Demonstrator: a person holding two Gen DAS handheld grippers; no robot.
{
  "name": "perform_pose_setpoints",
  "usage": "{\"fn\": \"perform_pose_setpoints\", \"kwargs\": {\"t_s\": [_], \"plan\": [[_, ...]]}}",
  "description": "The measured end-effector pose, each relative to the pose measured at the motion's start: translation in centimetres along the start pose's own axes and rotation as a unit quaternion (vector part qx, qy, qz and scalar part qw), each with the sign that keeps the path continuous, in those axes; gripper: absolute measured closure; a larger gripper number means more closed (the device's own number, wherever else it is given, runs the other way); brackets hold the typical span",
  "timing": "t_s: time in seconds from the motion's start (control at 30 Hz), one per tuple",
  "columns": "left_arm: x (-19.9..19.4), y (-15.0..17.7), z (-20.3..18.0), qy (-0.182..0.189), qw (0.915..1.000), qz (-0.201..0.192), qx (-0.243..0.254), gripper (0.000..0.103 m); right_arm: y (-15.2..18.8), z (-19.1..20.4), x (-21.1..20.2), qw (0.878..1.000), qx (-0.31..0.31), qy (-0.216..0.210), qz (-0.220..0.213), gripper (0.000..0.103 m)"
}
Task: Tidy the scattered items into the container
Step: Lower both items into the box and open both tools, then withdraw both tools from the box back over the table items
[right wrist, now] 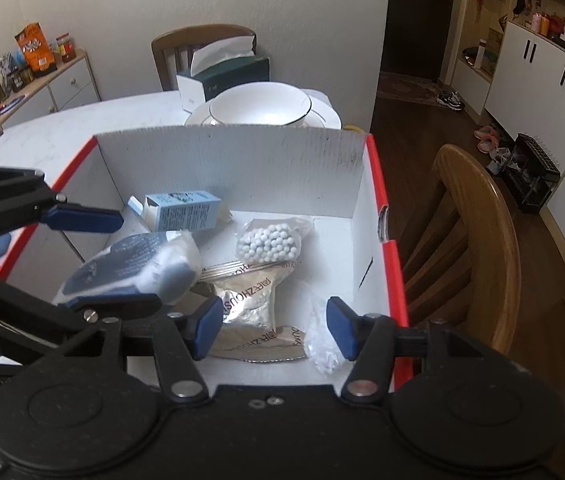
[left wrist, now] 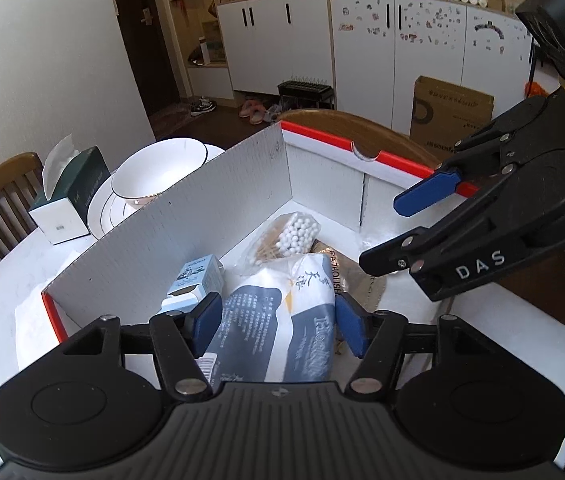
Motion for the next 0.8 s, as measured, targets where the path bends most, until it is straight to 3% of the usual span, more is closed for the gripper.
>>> {"fn": "perform_pose_setpoints", "kwargs": {"t_s": [0.4, 0.8], "plan": [[-3.8, 0.7, 1.5, -0.004, 0.9984, -0.033, -0.045, 0.036, -0.3, 2.0, -2.1, 1.000, 0.012, -0.023, -0.015, 0.040], [-8.8, 3.0, 4.1, -0.028, 0.9945, -0.060, -0.081, 0.036, 0.1, 6.5, -3.9, 0.998, 0.015, -0.043, -0.031, 0.038]]}}
Point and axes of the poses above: each gripper's, at about its wrist camera, not at the fingertips, and x roughly the way its jaws point, z to its left, y to its underside, the point moved 8 cm from there along x, roughly the way its jaws point, and after that the axes turned 13 degrees about x, right-handed, at the moved point
